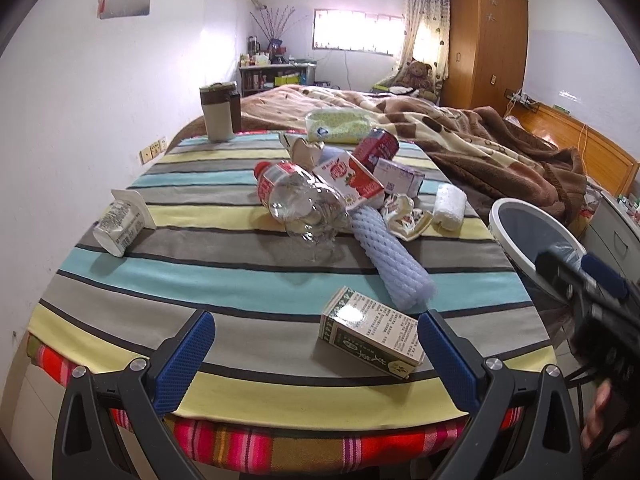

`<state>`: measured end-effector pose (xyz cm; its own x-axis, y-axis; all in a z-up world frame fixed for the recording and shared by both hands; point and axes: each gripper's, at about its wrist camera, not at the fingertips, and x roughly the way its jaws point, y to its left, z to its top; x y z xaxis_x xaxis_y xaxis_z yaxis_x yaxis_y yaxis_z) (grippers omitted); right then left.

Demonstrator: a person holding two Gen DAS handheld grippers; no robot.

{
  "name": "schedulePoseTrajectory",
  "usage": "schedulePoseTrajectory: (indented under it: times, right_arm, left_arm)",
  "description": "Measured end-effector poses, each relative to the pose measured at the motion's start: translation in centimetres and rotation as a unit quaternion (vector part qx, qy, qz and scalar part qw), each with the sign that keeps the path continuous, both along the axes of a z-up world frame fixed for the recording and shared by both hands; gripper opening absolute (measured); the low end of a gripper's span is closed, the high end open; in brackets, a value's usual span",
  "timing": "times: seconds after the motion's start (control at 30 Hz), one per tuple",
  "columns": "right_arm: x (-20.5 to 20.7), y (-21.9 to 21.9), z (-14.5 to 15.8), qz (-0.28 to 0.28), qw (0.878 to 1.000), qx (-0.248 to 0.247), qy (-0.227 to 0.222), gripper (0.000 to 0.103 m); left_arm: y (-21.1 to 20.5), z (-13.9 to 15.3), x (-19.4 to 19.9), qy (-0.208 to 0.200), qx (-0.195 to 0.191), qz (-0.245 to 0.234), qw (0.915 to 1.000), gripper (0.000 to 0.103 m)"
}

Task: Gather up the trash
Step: 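Grasp the white rolled towel with the right tool while the left tool approaches the milk carton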

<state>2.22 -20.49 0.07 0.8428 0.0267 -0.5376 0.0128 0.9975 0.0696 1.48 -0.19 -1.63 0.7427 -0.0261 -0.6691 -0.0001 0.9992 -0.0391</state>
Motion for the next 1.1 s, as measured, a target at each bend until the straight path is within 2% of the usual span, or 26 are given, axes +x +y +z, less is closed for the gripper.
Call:
schedulePoseTrajectory:
  times: [0.2,0.27,0.4,0.57,0.77,0.9,1.03,1.1]
  right_arm:
    - [3.6,-0.4,-0.4,0.004,1.0,-0.007,0.006,0.089]
    - [5.3,-0.3,-1.1,0.008,1.0,-0.004,0.021,0.089]
    - [7.9,-0.4,-2.2,0.012,0.999,0.011,0.05,0.089]
    - [10.4,-0.3,-3.1,0.019,0.996,0.028,0.087,0.089]
    - [13.4,0.2,-3.8,0.014,0.991,0.02,0.13,0.089]
    - [14.5,0.5,-4.8,0.013,0.986,0.016,0.163,0.081]
    - [14.6,0.5,-4.9,0.012,0.984,0.025,0.174,0.077]
    - [14.7,0.8,-4.8,0.018,0.985,0.022,0.172,0.067]
  left_arm:
    - [-0.5,-1.3,1.4,0.034,-0.018,-0.018,0.9991,0.103]
    - [-0.7,-1.7,1.8,0.044,-0.028,-0.023,0.9984,0.096]
    - [-0.5,-2.5,3.0,0.063,-0.057,-0.025,0.9961,0.095]
    - [-0.7,-3.1,3.8,0.073,-0.066,-0.027,0.9948,0.095]
    - [-1.4,-3.4,4.6,0.087,-0.063,-0.035,0.9936,0.094]
    - [-0.6,-3.9,4.8,0.096,-0.093,-0.041,0.9902,0.091]
    - [0.4,-3.8,4.7,0.101,-0.1,-0.035,0.9892,0.087]
    - [0.6,-3.6,4.7,0.102,-0.103,-0.037,0.9888,0.084]
